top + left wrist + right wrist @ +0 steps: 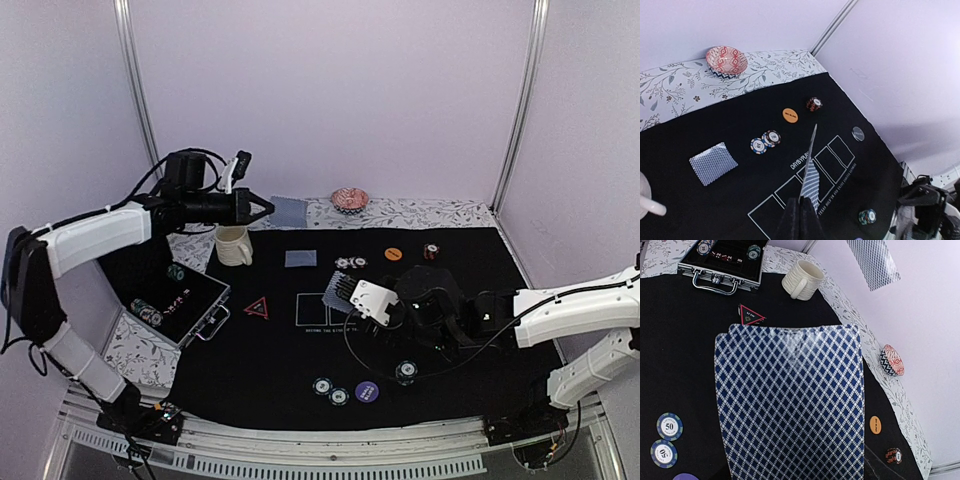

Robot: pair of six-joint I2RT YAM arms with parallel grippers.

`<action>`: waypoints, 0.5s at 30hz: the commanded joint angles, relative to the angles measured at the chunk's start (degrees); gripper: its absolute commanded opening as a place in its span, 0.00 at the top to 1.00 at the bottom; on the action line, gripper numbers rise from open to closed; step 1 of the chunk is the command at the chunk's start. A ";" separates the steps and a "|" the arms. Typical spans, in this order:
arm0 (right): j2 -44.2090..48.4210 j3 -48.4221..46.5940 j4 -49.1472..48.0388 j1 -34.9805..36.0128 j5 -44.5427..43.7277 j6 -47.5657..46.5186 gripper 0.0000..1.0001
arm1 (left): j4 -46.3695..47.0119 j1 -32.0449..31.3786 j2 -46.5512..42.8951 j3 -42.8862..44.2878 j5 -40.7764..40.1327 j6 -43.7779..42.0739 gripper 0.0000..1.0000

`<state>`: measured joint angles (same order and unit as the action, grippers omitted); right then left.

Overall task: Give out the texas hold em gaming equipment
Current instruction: Distribute the poker card in the big blind area.

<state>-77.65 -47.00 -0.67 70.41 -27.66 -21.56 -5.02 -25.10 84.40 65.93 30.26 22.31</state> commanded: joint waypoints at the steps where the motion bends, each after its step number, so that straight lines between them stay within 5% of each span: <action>1: 2.90 1.28 2.44 -0.72 -1.72 1.64 0.42 | 3.08 2.04 12.78 8.36 4.38 0.20 1.00; 15: 5.97 3.49 4.18 -2.32 -1.65 2.38 0.41 | 1.92 3.59 40.88 26.31 0.98 2.50 1.00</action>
<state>-73.23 -44.36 3.07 68.53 -28.42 -20.21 -2.39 -22.00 122.39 89.41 32.34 24.32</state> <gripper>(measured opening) 0.589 0.005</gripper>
